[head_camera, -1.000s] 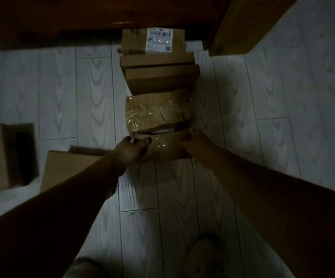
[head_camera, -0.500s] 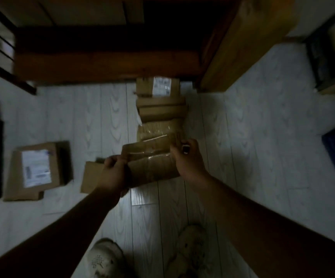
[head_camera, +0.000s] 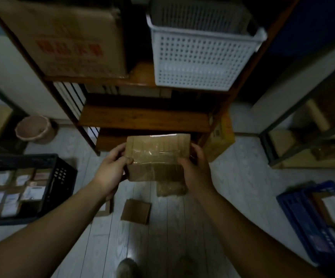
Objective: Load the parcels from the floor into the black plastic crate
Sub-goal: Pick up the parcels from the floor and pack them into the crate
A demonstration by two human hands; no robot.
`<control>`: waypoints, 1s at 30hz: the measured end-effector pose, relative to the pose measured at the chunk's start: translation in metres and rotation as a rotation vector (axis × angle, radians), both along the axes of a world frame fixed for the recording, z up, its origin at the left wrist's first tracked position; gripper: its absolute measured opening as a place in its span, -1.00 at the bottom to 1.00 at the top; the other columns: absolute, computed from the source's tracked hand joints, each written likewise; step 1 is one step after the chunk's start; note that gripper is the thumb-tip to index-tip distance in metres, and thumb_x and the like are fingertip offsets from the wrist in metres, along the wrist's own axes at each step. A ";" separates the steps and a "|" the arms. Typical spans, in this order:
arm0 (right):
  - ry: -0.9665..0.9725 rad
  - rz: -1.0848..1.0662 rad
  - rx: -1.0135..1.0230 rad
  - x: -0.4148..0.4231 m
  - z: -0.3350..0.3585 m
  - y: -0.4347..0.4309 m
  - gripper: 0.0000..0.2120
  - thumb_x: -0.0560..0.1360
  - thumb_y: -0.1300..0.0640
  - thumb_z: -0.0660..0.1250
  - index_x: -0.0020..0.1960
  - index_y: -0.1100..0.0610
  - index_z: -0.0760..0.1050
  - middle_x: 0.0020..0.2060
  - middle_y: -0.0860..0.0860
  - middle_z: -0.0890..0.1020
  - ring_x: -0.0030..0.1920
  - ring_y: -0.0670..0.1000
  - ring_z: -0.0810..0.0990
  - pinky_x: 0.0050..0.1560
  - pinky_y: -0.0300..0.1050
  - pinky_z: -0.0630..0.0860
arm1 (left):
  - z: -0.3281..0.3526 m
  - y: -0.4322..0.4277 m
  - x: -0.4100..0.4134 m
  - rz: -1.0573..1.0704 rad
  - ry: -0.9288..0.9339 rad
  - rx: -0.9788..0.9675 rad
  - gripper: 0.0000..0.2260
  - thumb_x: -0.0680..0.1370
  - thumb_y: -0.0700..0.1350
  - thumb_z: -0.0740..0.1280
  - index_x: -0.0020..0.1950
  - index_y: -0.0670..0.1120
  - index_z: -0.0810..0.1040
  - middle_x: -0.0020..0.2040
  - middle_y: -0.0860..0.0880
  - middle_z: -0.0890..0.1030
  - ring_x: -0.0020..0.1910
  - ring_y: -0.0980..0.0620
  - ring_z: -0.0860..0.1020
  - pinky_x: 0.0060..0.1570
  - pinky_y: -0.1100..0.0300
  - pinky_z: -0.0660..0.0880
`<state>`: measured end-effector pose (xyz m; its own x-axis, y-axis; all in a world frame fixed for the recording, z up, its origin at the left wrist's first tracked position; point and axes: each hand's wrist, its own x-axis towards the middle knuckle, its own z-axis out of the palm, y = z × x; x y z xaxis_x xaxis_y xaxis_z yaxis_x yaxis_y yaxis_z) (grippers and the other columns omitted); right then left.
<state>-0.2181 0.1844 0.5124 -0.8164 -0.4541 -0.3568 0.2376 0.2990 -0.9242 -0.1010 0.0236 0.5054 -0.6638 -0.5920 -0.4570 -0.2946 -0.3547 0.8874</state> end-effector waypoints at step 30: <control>0.370 0.492 -0.056 0.225 0.205 -0.117 -0.51 0.52 -0.08 0.32 0.43 -0.05 0.36 0.23 -0.03 0.57 0.10 -0.05 0.58 0.07 -0.17 0.53 | 0.220 -0.063 0.290 0.317 -0.129 -0.673 -0.59 0.52 -0.04 0.35 0.33 -0.07 0.36 0.16 -0.03 0.53 0.04 0.03 0.52 0.05 0.12 0.48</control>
<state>0.0072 0.0675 0.7173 -0.5716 -0.8187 -0.0550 -0.2552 0.2410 -0.9364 0.1887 -0.0397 0.7259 -0.3807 -0.9247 0.0084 -0.3845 0.1665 0.9080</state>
